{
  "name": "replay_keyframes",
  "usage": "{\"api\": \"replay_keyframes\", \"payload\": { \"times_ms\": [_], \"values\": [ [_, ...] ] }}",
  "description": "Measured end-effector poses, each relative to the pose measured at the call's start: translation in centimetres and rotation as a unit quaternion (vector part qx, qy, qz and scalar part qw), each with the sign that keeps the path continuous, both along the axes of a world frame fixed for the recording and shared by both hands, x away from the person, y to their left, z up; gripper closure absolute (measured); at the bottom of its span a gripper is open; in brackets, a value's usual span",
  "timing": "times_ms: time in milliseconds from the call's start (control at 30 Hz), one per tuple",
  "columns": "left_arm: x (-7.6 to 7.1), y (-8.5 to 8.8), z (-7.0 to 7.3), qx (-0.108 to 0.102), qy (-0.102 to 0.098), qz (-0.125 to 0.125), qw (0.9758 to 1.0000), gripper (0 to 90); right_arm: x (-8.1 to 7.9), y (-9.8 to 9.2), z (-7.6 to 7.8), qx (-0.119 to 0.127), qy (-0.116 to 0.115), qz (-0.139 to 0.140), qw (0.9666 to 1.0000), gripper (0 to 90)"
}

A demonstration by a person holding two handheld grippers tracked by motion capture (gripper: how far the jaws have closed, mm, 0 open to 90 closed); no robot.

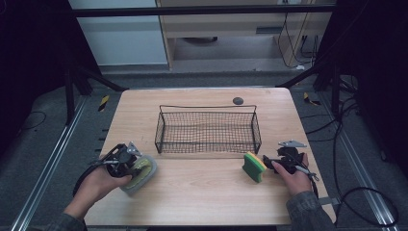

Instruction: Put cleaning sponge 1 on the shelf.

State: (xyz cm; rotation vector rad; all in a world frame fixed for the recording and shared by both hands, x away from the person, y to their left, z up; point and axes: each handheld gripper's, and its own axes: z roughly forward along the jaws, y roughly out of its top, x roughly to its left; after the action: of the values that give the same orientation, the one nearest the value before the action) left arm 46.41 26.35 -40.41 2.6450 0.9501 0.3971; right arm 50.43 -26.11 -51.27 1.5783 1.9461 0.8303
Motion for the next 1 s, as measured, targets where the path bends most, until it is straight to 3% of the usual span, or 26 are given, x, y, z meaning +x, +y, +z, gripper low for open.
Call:
{"api": "replay_keyframes", "payload": {
  "times_ms": [467,733,1000],
  "values": [
    [0.2,0.4,4.1,0.009,-0.04,-0.031,0.9987,70.4,0.0,0.0,0.0,-0.001,0.0,0.0,1.0,0.7],
    [0.2,0.4,5.7,-0.002,-0.056,-0.045,0.9974,70.5,0.0,0.0,0.0,0.0,0.0,0.0,1.0,0.7],
    [0.2,0.4,6.5,0.002,-0.064,-0.051,0.9966,70.5,0.0,0.0,0.0,0.0,0.0,0.0,1.0,0.7]
  ]
}}
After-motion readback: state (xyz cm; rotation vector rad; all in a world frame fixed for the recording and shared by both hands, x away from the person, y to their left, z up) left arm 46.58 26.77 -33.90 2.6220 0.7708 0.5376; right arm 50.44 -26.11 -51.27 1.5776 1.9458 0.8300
